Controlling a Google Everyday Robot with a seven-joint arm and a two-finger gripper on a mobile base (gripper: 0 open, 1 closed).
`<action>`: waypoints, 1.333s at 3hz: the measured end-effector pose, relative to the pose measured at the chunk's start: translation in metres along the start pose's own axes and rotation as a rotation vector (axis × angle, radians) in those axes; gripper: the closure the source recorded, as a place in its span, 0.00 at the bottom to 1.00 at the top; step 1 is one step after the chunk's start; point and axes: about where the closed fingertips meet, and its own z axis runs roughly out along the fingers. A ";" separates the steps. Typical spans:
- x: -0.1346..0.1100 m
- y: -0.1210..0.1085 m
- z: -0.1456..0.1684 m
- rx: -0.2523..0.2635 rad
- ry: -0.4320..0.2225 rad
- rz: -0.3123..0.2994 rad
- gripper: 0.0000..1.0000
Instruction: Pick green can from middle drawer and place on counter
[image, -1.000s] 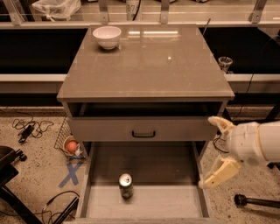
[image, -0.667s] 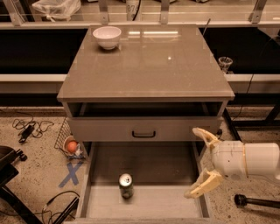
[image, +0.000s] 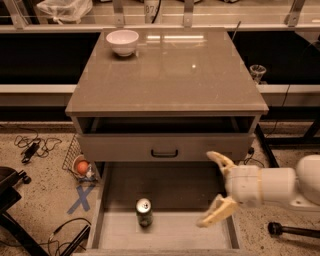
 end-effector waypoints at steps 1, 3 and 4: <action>0.031 0.021 0.094 -0.075 -0.100 0.009 0.00; 0.091 0.037 0.217 -0.128 -0.188 0.018 0.00; 0.108 0.030 0.254 -0.146 -0.172 0.017 0.00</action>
Offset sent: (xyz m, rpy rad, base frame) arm 0.0105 0.1454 -0.1875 0.2439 0.0254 0.1361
